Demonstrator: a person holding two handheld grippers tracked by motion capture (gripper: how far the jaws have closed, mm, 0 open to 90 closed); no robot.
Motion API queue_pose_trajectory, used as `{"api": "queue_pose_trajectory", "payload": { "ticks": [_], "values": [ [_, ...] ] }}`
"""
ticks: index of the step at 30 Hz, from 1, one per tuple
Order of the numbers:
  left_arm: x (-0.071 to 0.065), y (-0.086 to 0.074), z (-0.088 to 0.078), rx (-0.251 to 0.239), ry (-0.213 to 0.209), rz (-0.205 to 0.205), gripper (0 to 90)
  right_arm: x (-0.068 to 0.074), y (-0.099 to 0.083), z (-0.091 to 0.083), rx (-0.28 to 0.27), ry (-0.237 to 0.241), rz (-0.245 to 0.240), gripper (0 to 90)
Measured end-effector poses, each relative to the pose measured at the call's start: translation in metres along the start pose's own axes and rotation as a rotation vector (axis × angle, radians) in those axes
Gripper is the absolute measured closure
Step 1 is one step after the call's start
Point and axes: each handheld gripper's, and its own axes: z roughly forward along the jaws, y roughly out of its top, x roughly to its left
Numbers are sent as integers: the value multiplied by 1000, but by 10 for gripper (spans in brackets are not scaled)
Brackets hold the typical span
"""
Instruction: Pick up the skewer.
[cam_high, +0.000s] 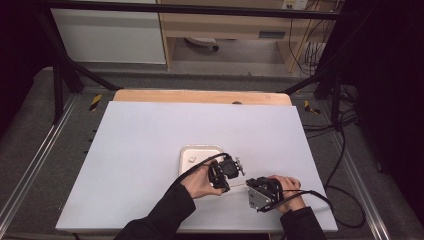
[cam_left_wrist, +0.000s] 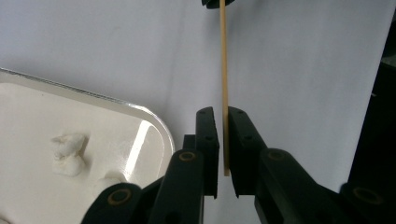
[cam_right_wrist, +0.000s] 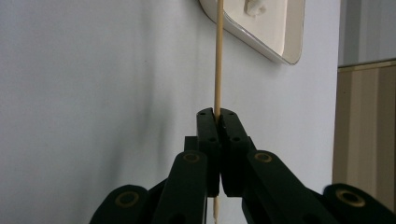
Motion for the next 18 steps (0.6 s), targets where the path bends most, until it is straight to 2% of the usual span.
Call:
{"api": "queue_pose_trajectory", "payload": {
  "ticks": [8,18],
  "values": [
    [-2,5,3,39,1,28,876,0,1,1,11,4,-19,891],
    [-4,4,5,31,41,40,890,0,1,0,12,0,-25,891]
  ]
}}
